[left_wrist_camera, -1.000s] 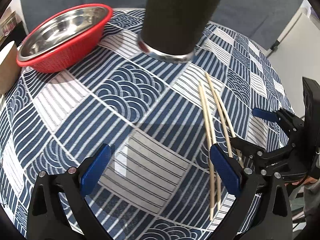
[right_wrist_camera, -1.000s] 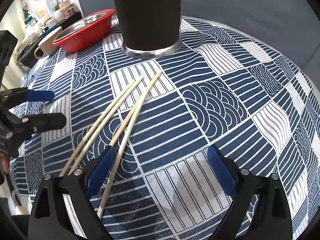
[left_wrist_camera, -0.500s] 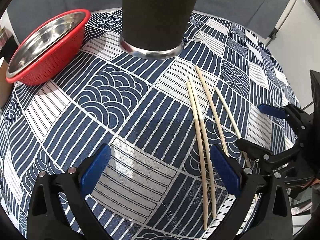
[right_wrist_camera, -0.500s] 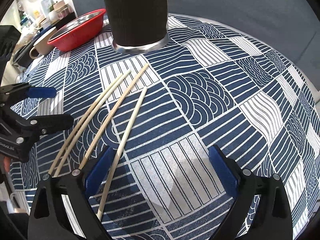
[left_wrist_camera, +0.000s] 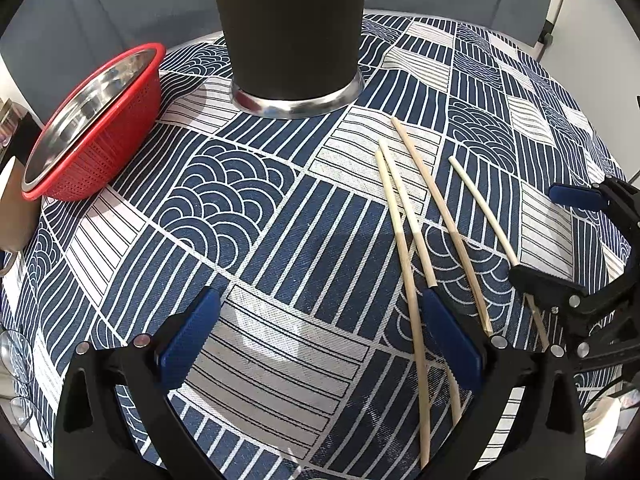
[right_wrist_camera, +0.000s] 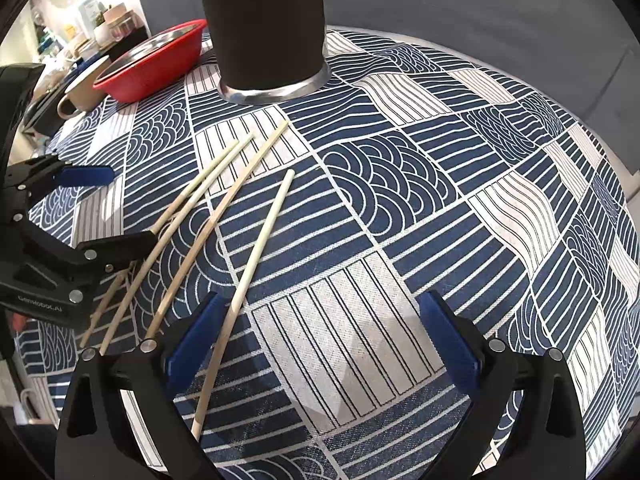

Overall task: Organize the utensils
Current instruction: 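Close the right tool on a chopstick while the left tool grasps another, then lift both held chopsticks and carry them above the black holder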

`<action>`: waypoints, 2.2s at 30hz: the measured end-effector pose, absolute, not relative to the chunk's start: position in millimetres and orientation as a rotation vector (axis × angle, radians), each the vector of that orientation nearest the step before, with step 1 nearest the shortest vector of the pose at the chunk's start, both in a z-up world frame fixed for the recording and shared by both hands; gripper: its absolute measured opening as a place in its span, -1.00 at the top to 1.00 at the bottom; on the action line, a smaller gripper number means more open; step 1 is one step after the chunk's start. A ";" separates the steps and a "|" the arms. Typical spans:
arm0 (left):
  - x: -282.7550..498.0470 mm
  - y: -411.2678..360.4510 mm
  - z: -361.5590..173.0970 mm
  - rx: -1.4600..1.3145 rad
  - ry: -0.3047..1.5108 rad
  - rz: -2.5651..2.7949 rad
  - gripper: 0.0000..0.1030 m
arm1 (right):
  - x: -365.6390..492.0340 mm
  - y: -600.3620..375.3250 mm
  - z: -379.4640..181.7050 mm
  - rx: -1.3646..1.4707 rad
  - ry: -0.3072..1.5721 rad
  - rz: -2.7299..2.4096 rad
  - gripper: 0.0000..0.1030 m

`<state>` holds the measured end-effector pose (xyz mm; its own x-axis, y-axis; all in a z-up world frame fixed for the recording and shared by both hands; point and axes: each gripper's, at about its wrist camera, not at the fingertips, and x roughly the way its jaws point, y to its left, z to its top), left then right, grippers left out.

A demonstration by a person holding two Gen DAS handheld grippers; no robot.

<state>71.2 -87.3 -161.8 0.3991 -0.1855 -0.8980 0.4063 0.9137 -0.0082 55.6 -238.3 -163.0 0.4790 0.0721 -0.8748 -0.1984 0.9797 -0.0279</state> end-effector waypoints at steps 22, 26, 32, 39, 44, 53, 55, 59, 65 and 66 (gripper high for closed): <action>76.2 -43.0 -151.7 0.179 1.174 -0.279 -0.37 | 62.3 -249.0 -154.9 -0.097 1.209 0.095 0.17; 74.1 -31.7 -147.9 0.180 1.177 -0.282 -0.01 | 64.0 -261.7 -152.1 -0.073 1.221 0.069 0.77; 78.4 -14.8 -144.0 0.145 1.243 -0.283 0.89 | 69.5 -285.4 -149.4 0.036 1.282 0.045 0.91; 74.3 7.2 -142.9 0.070 1.293 -0.272 0.91 | 69.2 -325.1 -145.8 0.197 1.308 0.042 0.91; 68.8 21.8 -137.8 0.027 1.302 -0.248 0.91 | 71.6 -339.5 -127.9 0.222 1.258 0.030 0.91; 68.9 33.2 -84.9 -0.069 1.187 -0.254 0.91 | 91.6 -350.5 -79.5 0.200 1.148 0.044 0.91; 75.4 33.1 -70.0 -0.075 1.158 -0.253 0.91 | 96.7 -350.8 -65.5 0.190 1.114 0.046 0.91; 94.6 30.5 -38.2 -0.078 1.086 -0.234 0.91 | 104.7 -351.8 -34.4 0.192 1.031 0.049 0.91; 128.9 28.1 20.0 -0.098 0.956 -0.216 0.91 | 126.3 -349.6 15.1 0.192 0.911 0.068 0.91; 132.6 27.3 25.1 -0.099 0.944 -0.216 0.91 | 130.2 -347.8 24.7 0.185 0.890 0.072 0.91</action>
